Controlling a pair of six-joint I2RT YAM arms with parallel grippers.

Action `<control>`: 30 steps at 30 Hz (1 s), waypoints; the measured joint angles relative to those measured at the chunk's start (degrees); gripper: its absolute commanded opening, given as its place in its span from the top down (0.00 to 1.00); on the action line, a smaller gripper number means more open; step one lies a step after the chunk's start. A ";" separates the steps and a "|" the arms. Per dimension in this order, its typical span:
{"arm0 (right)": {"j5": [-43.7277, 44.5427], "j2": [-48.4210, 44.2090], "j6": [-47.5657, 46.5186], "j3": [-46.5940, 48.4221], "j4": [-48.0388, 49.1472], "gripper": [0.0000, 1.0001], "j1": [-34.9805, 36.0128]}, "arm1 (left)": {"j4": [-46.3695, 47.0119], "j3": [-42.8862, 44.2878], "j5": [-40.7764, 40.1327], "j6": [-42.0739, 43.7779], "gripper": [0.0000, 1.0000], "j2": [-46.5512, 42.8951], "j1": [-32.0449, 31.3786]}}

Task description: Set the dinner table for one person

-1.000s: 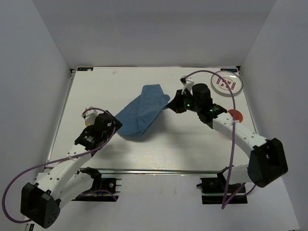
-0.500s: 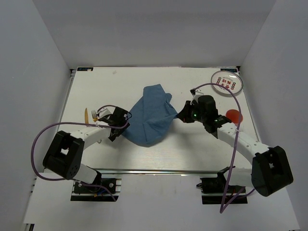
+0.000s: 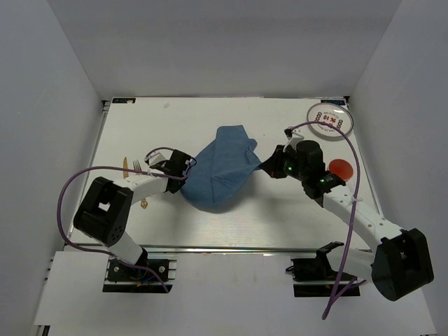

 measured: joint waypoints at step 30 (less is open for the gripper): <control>12.96 19.69 -2.64 50.38 -15.98 1.00 -6.78 | -5.03 50.49 1.57 19.58 1.00 -5.05 1.05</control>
